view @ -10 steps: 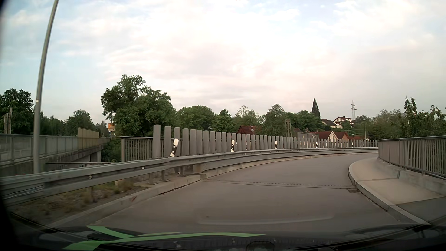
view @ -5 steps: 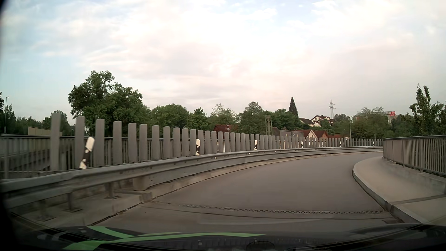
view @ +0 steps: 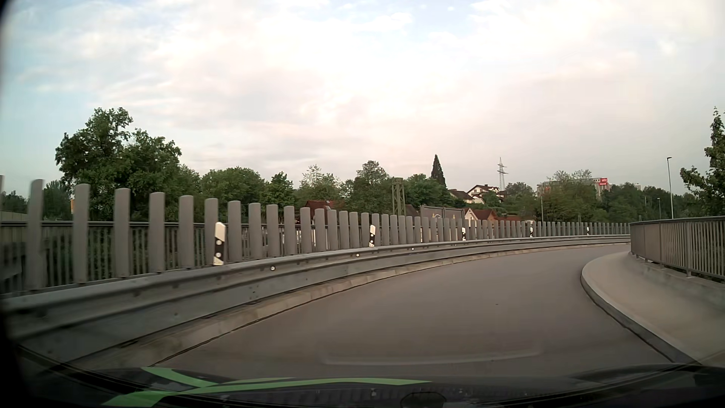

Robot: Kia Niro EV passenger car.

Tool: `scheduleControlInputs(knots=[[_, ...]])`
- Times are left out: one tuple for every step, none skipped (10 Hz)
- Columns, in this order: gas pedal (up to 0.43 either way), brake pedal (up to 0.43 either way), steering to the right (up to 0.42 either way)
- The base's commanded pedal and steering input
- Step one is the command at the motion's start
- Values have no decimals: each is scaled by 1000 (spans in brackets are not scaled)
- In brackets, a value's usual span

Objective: Follow the waypoints while adhering to traffic rules and regulations

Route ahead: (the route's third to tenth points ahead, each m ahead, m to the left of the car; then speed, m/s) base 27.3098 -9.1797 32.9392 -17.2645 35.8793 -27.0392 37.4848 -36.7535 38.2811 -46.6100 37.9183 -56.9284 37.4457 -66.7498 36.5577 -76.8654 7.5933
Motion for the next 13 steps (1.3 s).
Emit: scheduleControlInputs(knots=[[79, 0, 105], [87, 0, 106], [87, 0, 107], [87, 0, 107], [87, 0, 107], [87, 0, 107], [87, 0, 108], [87, 0, 108], [87, 0, 109], [87, 0, 110], [87, 0, 112], [87, 0, 116], [87, 0, 121]])
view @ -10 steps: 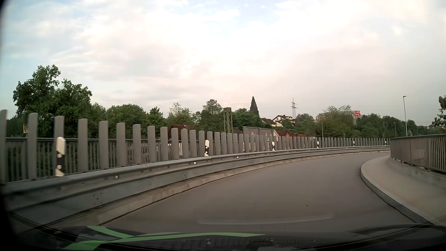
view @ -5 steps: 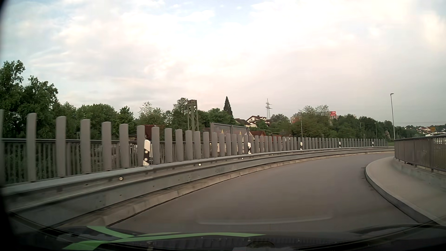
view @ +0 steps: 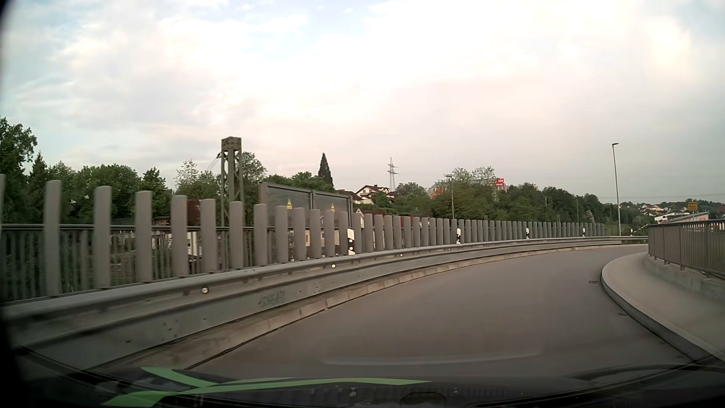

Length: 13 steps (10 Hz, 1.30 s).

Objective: Follow the waypoints while adhering to traffic rules and regulations

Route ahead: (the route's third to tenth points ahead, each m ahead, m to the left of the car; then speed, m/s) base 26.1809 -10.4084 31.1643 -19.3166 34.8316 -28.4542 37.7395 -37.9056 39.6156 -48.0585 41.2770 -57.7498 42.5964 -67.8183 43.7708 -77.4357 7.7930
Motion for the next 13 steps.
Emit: scheduleControlInputs(knots=[[87, 0, 126], [87, 0, 129], [87, 0, 129], [87, 0, 130], [87, 0, 131], [87, 0, 133], [87, 0, 135], [79, 0, 136], [79, 0, 136], [67, 0, 137], [47, 0, 139], [47, 0, 140], [28, 0, 141]])
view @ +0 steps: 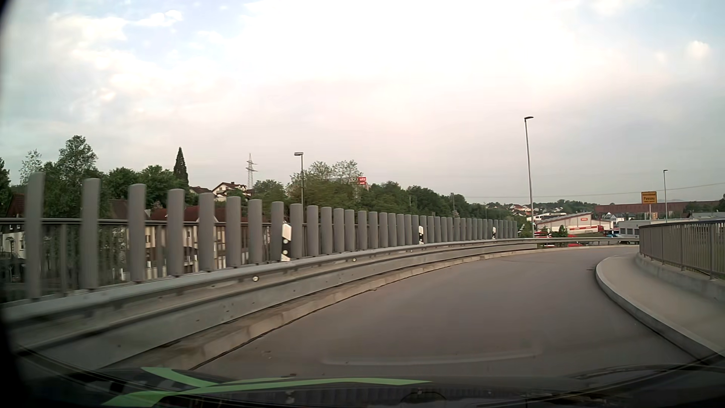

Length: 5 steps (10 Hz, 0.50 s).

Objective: Follow the waypoints while adhering to traffic rules and regulations

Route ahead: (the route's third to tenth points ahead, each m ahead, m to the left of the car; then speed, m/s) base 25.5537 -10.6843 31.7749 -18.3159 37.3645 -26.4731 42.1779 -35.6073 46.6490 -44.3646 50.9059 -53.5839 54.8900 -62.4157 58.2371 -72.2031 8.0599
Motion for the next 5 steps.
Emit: scheduleControlInputs(knots=[[28, 0, 142], [28, 0, 142], [39, 0, 142], [39, 0, 141], [39, 0, 140]])
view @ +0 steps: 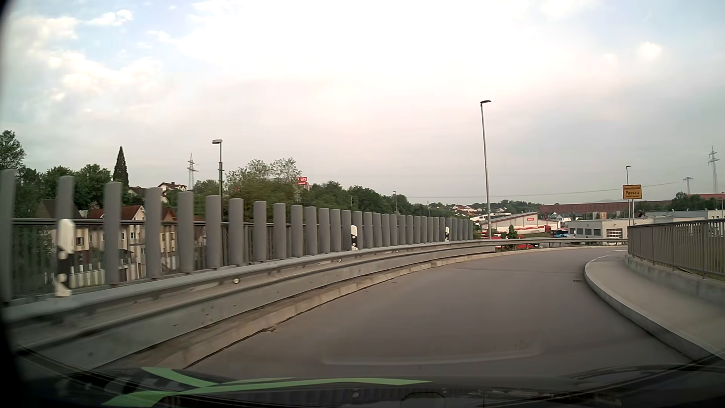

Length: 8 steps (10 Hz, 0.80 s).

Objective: Follow the waypoints while adhering to traffic rules and regulations

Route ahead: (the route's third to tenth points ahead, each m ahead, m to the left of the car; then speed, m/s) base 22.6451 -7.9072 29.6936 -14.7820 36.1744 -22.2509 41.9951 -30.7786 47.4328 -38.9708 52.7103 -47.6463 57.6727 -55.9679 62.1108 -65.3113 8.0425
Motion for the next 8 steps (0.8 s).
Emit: scheduleControlInputs(knots=[[39, 0, 138], [47, 0, 136], [59, 0, 134], [67, 0, 130], [79, 0, 124], [79, 0, 120], [79, 0, 119], [79, 0, 119]])
